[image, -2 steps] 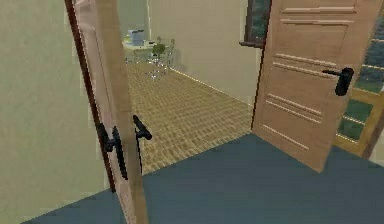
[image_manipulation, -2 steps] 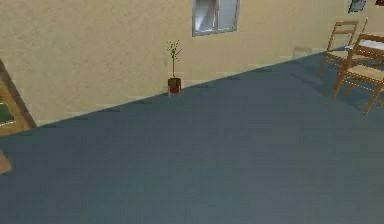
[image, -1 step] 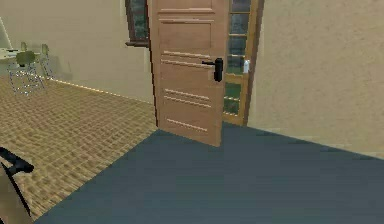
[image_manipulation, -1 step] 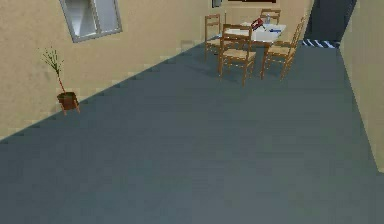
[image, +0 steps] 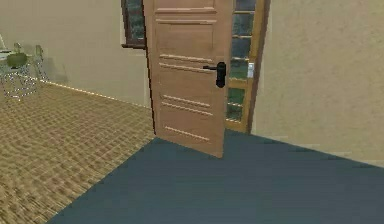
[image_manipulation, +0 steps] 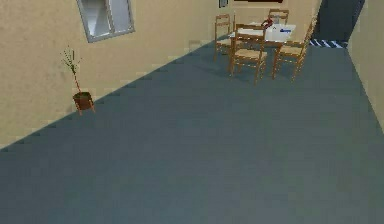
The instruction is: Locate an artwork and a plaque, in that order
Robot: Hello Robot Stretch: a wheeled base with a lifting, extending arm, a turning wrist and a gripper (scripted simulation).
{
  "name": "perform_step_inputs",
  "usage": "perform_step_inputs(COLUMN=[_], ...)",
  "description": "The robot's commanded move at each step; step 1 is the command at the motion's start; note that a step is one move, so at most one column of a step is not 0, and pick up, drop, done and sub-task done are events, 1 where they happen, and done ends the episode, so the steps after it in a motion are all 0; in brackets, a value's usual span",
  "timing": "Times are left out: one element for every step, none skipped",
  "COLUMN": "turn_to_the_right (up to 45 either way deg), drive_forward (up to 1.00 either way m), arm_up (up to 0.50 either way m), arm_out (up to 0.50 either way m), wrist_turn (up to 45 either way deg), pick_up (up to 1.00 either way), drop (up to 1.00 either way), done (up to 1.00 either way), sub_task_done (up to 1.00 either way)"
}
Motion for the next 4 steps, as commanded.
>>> perform_step_inputs(turn_to_the_right=[21.0,0.0,-36.0,0.0], drive_forward=[0.0,0.3,0.0,0.45], arm_up=[0.0,0.0,0.0,0.0], arm_out=[0.0,0.0,0.0,0.0], wrist_turn=[0.0,0.0,0.0,0.0], pick_up=[0.0,0.0,0.0,0.0], drop=[0.0,0.0,0.0,0.0], done=[0.0,0.0,0.0,0.0], sub_task_done=[0.0,0.0,0.0,0.0])
